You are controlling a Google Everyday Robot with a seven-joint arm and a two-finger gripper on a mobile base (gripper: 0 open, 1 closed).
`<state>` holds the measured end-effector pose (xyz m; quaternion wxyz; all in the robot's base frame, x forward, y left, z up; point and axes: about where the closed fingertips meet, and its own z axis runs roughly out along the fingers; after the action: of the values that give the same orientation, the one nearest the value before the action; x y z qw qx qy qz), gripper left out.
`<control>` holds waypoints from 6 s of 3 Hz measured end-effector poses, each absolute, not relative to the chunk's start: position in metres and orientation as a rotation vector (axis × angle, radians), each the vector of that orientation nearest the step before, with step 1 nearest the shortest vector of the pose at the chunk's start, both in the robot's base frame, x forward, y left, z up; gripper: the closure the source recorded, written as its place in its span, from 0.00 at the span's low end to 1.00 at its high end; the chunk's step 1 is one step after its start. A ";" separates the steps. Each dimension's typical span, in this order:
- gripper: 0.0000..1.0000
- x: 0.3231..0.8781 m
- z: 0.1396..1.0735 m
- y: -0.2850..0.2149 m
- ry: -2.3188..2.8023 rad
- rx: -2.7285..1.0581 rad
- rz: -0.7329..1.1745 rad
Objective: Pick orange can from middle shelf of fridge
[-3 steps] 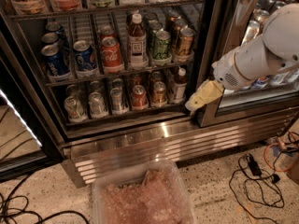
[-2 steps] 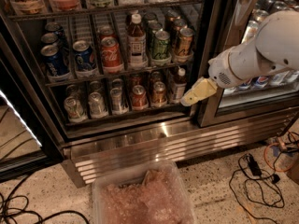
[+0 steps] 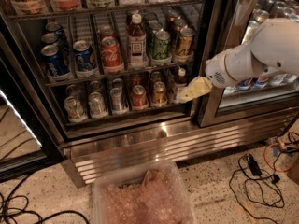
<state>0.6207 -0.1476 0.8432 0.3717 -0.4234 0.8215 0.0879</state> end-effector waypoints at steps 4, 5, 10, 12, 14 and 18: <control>0.00 0.695 0.800 -0.106 1.933 -0.929 0.357; 0.00 0.695 0.800 -0.106 1.933 -0.929 0.357; 0.00 0.704 0.797 -0.101 1.878 -0.635 0.069; 0.00 0.725 0.800 -0.090 1.832 -0.590 0.104; 0.00 0.744 0.814 -0.105 1.786 -0.448 0.143; 0.21 0.764 0.823 -0.102 1.685 -0.446 0.107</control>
Offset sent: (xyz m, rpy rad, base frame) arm 0.0660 0.0156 -0.0343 0.1800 -0.0699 -0.0811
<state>0.7638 -0.1024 0.8232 0.6424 -0.1958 0.7394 0.0472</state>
